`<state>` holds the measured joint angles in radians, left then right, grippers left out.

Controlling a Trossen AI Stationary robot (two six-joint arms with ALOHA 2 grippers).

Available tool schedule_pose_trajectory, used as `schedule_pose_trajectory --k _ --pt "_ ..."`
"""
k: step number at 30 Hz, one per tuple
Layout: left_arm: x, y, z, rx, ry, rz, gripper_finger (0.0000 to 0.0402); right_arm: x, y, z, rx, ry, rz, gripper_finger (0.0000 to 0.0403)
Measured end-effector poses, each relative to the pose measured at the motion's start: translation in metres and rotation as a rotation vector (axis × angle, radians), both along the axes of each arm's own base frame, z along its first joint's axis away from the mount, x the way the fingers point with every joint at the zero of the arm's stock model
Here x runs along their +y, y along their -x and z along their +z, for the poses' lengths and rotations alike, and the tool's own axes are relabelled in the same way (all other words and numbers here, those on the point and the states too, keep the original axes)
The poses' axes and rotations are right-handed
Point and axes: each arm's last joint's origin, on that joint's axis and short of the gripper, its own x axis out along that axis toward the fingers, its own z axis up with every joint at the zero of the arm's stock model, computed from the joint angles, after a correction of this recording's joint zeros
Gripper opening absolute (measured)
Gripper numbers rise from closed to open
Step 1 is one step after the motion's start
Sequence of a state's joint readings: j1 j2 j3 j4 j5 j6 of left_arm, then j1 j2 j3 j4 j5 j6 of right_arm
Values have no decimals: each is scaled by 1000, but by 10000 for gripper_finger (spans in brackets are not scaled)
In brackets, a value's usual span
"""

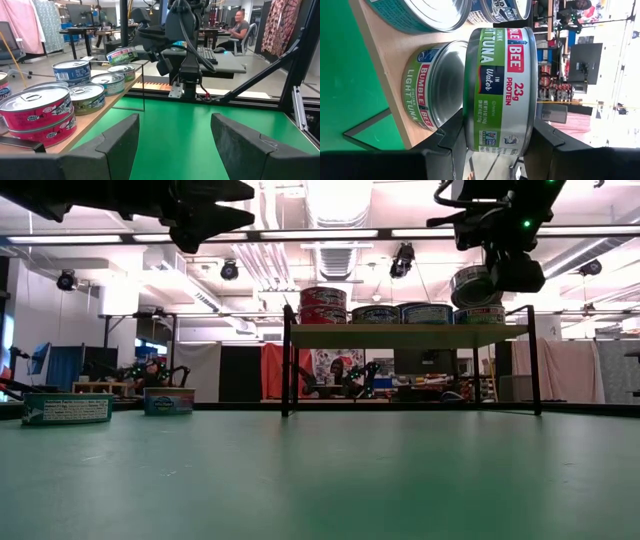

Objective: Stack canned seafood by type on shelf
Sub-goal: Stack the green tuna can on top of the other green tuna can on the shelf

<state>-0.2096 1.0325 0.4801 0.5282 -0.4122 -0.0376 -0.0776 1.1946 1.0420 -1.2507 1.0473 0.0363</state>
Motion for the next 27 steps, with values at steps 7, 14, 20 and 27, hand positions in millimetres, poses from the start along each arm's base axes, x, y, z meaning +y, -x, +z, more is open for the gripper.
schedule_pose_trajectory --k 7,14,20,27 --pt "0 0 -5 46 -6 -3 231 0 0 -1 -9 0 -8 132" --pt "-13 -1 -20 79 -65 -59 231 0 1 -1 -27 1 -19 132" --pt "-15 -1 -14 60 -95 -70 231 0 1 -2 -58 15 -40 132" --pt "-15 -1 -20 111 -116 -73 231 0 1 -1 -57 33 -40 132"
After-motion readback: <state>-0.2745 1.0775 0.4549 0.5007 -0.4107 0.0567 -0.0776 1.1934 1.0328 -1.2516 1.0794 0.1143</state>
